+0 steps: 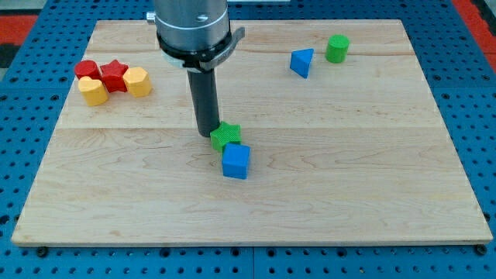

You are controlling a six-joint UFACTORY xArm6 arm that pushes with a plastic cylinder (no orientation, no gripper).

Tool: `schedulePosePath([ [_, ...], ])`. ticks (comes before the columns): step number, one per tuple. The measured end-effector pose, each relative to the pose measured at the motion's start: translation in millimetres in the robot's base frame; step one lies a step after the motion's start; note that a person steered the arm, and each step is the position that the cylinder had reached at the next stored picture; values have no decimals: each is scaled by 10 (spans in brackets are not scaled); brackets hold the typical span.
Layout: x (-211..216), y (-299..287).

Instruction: Push the blue cube with a green star diagonally bottom left to the blue triangle

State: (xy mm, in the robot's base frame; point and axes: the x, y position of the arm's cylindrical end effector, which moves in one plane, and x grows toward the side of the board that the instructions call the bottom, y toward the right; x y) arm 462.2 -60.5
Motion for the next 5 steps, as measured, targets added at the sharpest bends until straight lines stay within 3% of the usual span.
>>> schedulePosePath([
  [2,393,219],
  [4,507,508],
  [5,366,-106],
])
